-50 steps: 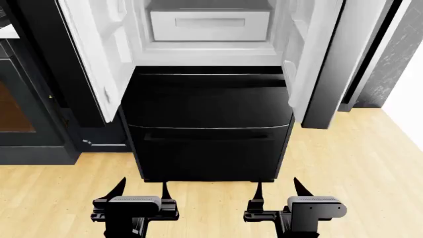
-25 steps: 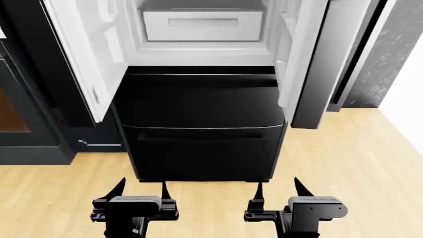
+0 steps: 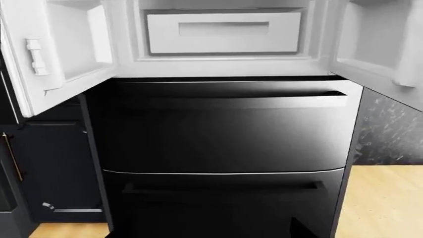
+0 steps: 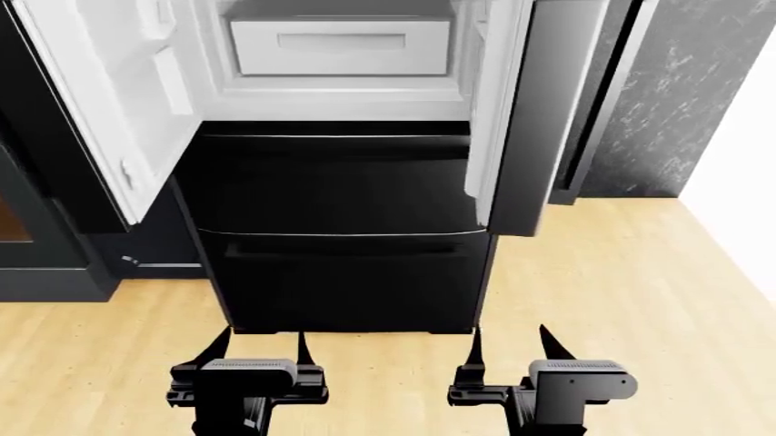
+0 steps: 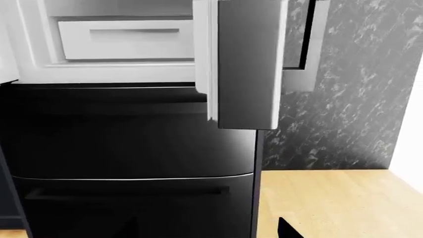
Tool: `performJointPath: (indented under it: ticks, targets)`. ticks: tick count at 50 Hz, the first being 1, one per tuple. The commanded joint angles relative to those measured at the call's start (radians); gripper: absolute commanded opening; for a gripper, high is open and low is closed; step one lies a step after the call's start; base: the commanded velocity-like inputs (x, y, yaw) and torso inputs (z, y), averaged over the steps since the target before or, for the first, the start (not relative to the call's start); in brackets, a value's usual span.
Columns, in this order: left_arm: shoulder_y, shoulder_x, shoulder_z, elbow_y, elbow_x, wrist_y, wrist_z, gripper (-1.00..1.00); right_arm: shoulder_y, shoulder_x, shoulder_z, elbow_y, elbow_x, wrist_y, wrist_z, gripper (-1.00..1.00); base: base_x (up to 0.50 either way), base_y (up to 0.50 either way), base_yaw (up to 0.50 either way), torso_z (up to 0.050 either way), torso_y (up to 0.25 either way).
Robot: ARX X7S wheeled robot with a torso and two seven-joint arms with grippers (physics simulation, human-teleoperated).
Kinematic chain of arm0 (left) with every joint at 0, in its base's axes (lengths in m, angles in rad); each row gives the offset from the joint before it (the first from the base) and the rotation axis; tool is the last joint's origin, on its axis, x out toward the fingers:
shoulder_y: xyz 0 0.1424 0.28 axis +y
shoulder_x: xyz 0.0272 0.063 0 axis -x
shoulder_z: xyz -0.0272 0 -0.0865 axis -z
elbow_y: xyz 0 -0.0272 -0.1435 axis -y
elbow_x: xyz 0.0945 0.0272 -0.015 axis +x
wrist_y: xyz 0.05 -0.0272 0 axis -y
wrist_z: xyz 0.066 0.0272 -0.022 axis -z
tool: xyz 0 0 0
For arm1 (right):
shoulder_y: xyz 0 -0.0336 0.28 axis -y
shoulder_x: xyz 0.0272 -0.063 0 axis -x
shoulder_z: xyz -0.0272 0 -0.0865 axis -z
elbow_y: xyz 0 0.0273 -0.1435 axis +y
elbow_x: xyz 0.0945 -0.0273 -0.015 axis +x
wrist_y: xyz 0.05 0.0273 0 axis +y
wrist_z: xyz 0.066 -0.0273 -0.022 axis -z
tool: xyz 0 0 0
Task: Close the fridge doors
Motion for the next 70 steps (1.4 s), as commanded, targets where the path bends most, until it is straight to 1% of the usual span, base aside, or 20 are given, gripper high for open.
performJointPath:
  ticks: [1,20,70]
  targets:
    - [0.000,-0.013,0.014,0.002,-0.012,0.000,-0.014,1.00,0.003,0.012,-0.015,0.006,0.011,-0.006,0.014,1.00,0.00,-0.26,0.00,0.000,0.000]
    - [-0.003,-0.028,0.035,0.004,-0.027,-0.008,-0.034,1.00,-0.003,0.027,-0.035,-0.020,0.028,0.013,0.039,1.00,0.00,-0.25,0.00,0.000,0.000]
    - [-0.011,-0.060,0.077,0.001,-0.049,-0.010,-0.077,1.00,0.004,0.056,-0.070,-0.011,0.066,0.000,0.078,1.00,0.00,-0.26,0.00,0.000,0.000]
